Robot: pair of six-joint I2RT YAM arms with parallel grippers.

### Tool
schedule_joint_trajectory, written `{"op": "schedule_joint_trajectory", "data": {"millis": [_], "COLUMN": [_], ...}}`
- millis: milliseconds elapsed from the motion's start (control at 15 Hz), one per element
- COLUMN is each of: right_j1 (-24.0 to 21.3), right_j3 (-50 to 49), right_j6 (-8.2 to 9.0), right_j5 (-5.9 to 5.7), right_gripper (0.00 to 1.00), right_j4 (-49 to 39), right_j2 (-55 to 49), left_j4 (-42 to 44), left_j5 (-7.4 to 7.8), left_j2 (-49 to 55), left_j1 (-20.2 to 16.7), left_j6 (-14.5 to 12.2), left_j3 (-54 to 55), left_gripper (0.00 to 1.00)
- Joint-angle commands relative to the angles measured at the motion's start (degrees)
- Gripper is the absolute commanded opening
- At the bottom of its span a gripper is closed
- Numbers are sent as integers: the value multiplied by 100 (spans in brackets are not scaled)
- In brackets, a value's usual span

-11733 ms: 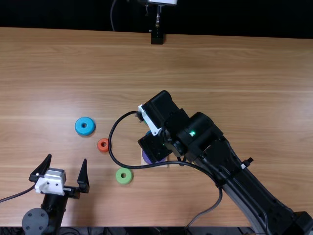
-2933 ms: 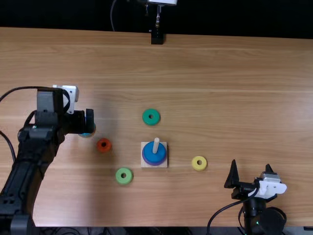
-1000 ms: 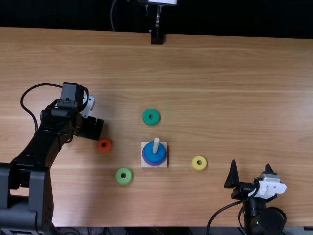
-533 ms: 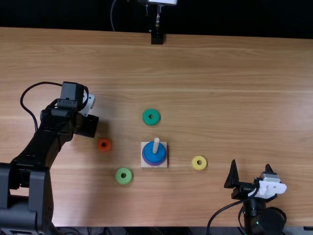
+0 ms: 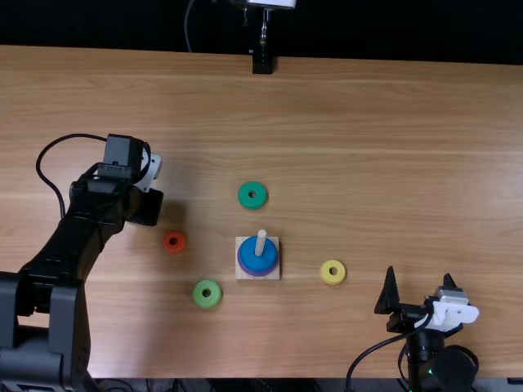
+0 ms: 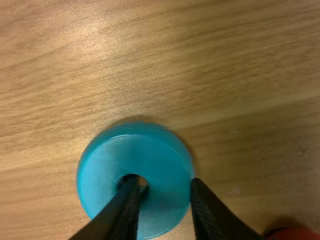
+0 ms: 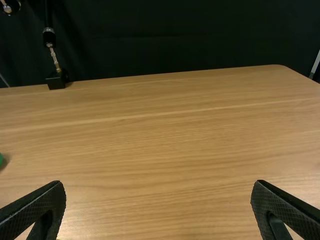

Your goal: Build the Hanoi tower: stack the rings onto the peg from bottom to top in this color order: purple, dark blue, light blue, dark green, light green, yellow, orange.

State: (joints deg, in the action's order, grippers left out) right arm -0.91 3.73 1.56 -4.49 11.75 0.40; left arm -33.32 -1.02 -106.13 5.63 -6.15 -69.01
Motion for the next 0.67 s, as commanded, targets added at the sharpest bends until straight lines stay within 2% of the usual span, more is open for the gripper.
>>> {"op": "schedule_joint_trajectory", "data": {"millis": [0, 67, 133, 600], "right_j1": [-6, -6, -6, -6], "right_j3": [-285, -285, -285, -285], "right_j6": [23, 23, 23, 23], "right_j5": [-78, -78, -78, -78], "right_gripper": [100, 100, 100, 100], "right_j4": [350, 350, 350, 350], "right_j2": [-40, -40, -40, -40], "left_j4": [10, -1, -43, -380], "left_j5": [59, 59, 59, 38], "left_j2": [-66, -66, -75, -75], "left_j1": [0, 0, 0, -44], "left_j6": [-39, -18, -18, -28], "left_j3": [-200, -279, -323, -473], "left_gripper": [32, 72, 100, 100]}}
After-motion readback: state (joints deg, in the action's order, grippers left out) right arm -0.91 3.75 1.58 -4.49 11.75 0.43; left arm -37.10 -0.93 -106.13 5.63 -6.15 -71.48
